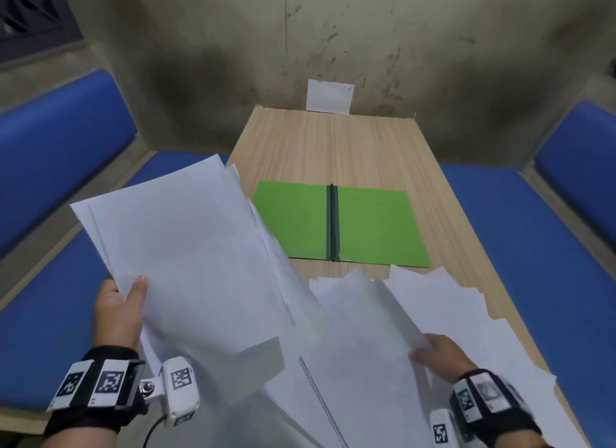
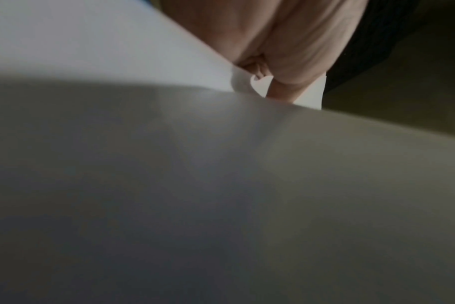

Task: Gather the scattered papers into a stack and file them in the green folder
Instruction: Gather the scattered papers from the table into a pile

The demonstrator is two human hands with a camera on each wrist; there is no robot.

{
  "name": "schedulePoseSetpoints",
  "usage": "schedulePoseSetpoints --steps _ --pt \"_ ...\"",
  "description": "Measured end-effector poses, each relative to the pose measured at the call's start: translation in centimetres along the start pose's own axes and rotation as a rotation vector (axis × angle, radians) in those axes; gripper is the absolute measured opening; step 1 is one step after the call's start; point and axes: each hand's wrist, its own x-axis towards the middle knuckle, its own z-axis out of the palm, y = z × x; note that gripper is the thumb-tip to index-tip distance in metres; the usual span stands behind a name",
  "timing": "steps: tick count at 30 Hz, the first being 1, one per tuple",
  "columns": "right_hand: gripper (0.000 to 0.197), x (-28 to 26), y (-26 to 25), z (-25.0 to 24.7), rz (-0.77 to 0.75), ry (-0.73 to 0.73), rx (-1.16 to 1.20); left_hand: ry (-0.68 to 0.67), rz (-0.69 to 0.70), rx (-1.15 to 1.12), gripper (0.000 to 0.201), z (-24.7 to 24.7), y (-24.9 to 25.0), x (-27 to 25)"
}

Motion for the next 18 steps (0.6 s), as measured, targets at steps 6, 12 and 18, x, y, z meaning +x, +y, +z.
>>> schedulePoseSetpoints --steps 6,12,18 --pt "0.014 1.1 -0.3 1.7 0.056 -0.03 -0.17 -0.188 -0.044 -0.045 0.012 2.2 0.2 -1.9" --pt "0.017 0.1 -1.9 1.1 -0.026 -0.17 -0.156 -0.379 -0.123 -0.015 0.027 5.0 -1.1 -4.4" --pt "0.021 -2.2 -5.4 -1.5 -0.147 -0.034 0.525 -0.481 -0.186 -0.056 0.017 7.4 -0.1 -6.5"
